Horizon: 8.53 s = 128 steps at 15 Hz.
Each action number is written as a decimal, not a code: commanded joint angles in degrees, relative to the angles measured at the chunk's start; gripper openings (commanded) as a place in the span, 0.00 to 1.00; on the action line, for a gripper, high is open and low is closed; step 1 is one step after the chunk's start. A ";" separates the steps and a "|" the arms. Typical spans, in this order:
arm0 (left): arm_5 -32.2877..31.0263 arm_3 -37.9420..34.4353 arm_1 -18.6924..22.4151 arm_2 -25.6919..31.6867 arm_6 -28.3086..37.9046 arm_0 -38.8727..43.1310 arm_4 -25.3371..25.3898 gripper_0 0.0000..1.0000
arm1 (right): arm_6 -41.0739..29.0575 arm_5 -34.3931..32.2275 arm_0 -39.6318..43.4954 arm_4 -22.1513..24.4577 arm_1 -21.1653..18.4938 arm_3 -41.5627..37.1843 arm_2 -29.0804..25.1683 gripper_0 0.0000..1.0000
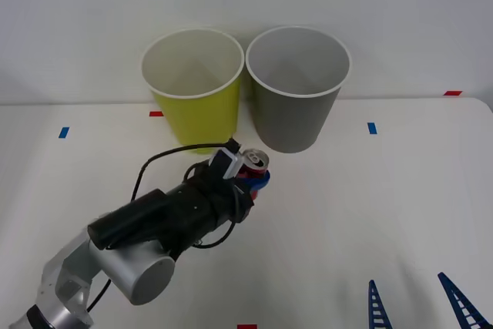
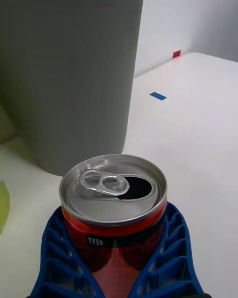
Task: Put cans in the gray bin and PET bottles in the light green bin.
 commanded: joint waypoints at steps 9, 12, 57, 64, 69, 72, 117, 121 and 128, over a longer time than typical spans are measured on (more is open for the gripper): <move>47.88 -28.37 -4.50 13.77 20.47 -10.71 -15.58 0.00 | 0.00 0.00 0.00 0.00 0.00 0.00 0.00 1.00; 55.44 -28.81 -5.03 13.86 28.29 -20.56 -17.25 0.00 | 0.00 0.00 0.00 0.00 0.00 0.00 0.00 1.00; 11.23 -15.01 2.79 12.63 28.11 -13.00 -18.39 1.00 | 0.00 0.00 0.00 0.00 0.00 0.00 0.00 1.00; 11.05 -34.43 8.59 17.29 28.11 17.24 -26.57 1.00 | 0.00 0.00 0.00 0.00 0.00 0.00 0.00 1.00; 8.85 -39.18 9.03 20.71 28.03 32.44 -29.82 1.00 | 0.00 0.00 0.00 0.00 0.00 0.00 0.00 1.00; 5.95 -39.53 6.48 22.30 27.94 39.03 -30.87 1.00 | 0.00 0.00 0.00 0.00 0.00 0.00 0.00 1.00; -57.85 -3.67 -6.26 21.51 8.60 67.16 -19.36 1.00 | 0.00 0.00 0.00 0.00 0.00 0.00 0.00 1.00; -57.85 -3.67 -6.26 21.51 8.60 67.16 -19.36 1.00 | 0.00 0.00 0.00 0.00 0.00 0.00 0.00 1.00; -57.85 -3.67 -6.26 21.51 8.60 67.16 -19.36 1.00 | 0.00 0.00 0.00 0.00 0.00 0.00 0.00 1.00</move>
